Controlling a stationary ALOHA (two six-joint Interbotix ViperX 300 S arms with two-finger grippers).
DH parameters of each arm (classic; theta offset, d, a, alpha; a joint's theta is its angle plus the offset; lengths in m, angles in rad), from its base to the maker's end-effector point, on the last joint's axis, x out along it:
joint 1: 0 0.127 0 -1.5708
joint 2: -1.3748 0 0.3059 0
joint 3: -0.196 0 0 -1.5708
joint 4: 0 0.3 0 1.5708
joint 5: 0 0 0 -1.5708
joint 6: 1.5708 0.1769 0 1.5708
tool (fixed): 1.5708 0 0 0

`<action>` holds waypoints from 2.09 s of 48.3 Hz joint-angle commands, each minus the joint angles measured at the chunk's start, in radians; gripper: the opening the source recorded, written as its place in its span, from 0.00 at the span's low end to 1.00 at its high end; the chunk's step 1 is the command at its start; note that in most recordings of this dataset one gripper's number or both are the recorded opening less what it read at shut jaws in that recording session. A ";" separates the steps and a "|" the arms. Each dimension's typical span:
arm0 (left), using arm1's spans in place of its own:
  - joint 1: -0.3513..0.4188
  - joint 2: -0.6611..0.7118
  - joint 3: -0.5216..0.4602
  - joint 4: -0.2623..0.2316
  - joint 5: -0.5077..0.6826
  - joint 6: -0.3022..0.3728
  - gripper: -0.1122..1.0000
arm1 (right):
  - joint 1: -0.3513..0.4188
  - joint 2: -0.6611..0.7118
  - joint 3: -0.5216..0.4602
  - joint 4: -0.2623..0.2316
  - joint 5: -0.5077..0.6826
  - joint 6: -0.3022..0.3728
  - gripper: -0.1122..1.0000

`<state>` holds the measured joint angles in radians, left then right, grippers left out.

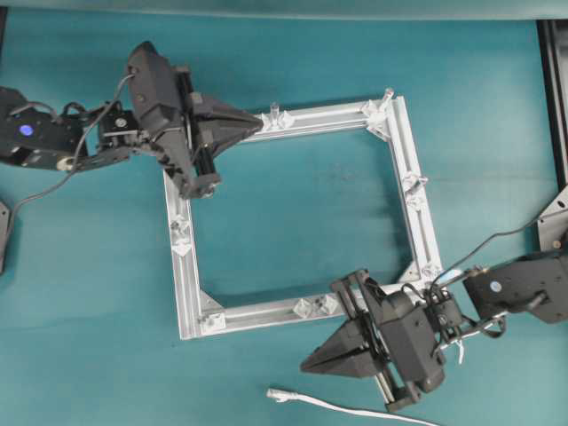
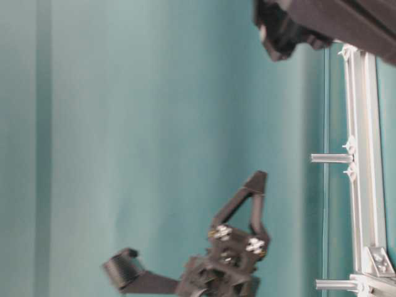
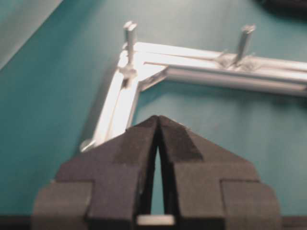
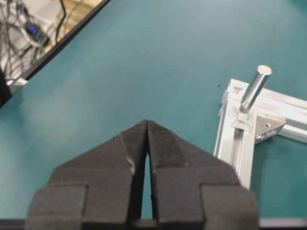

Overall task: Move the cable alternately left and right between 8 pins so it hooks onto each one.
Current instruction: 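Retract the left gripper to the left table edge, out of the way, then hold the white cable plug in the right gripper near the bottom-right corner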

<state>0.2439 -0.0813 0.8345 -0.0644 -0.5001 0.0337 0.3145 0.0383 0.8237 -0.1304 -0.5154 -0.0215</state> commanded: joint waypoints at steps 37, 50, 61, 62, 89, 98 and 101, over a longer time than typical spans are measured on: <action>-0.140 -0.626 0.319 0.003 0.434 -0.002 0.29 | 0.075 0.172 -0.270 -0.003 0.362 0.273 0.49; -0.141 -0.841 0.425 0.003 0.532 -0.029 0.45 | 0.075 0.227 -0.321 -0.003 0.431 0.284 0.64; -0.141 -0.989 0.479 0.003 0.649 -0.034 0.45 | 0.077 0.259 -0.353 -0.003 0.457 0.334 0.64; -0.140 -1.008 0.483 0.003 0.664 -0.032 0.45 | 0.075 0.262 -0.357 -0.003 0.462 0.341 0.64; -0.140 -1.101 0.515 0.003 0.703 -0.029 0.44 | 0.112 0.318 -0.434 -0.003 0.609 0.394 0.42; -0.140 -1.101 0.515 0.003 0.703 -0.029 0.44 | 0.118 0.308 -0.434 -0.003 0.637 0.440 0.26; -0.140 -1.101 0.515 0.003 0.703 -0.031 0.44 | 0.120 0.305 -0.434 -0.005 0.650 0.449 0.26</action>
<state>0.1058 -1.1873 1.3606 -0.0629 0.2102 0.0077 0.4080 0.3636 0.3973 -0.1335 0.1150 0.4203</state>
